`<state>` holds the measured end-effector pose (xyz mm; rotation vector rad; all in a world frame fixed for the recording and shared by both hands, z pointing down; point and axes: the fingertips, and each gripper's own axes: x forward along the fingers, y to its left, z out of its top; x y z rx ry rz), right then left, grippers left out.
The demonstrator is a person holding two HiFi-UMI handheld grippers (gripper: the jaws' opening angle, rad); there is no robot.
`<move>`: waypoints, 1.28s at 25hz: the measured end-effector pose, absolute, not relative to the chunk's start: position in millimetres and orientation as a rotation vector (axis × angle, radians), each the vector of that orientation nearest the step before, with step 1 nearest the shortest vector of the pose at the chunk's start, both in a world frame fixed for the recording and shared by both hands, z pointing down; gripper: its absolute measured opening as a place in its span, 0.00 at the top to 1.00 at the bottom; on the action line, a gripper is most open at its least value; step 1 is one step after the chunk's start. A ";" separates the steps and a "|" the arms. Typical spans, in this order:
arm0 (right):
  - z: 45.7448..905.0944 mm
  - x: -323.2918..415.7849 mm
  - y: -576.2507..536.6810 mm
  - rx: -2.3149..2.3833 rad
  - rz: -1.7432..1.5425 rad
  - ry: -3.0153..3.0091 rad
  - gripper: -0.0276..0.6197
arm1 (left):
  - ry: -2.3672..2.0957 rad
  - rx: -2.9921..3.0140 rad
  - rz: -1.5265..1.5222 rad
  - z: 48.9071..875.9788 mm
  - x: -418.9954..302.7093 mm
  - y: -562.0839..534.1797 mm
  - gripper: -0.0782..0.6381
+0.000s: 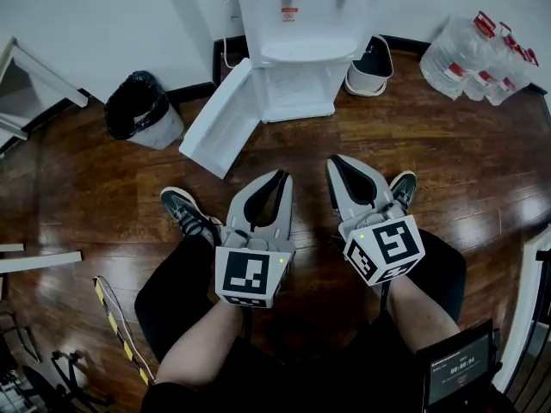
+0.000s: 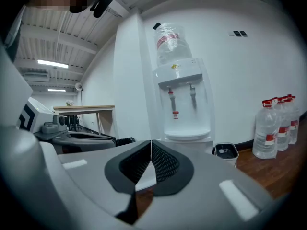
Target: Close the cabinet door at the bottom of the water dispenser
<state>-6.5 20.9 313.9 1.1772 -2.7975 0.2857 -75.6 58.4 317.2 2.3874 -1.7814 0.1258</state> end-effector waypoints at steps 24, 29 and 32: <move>384.1 -143.7 -119.1 1.043 0.486 -2.652 0.43 | -1.710 1.967 0.879 478.4 -291.3 -21.3 0.31; 378.6 -153.3 -136.7 1.055 0.536 -2.673 0.43 | -1.624 1.842 0.989 524.6 -306.6 -11.0 0.58; 379.2 -154.1 -136.1 1.047 0.546 -2.677 0.43 | -1.628 1.807 0.959 524.7 -298.3 -6.9 0.58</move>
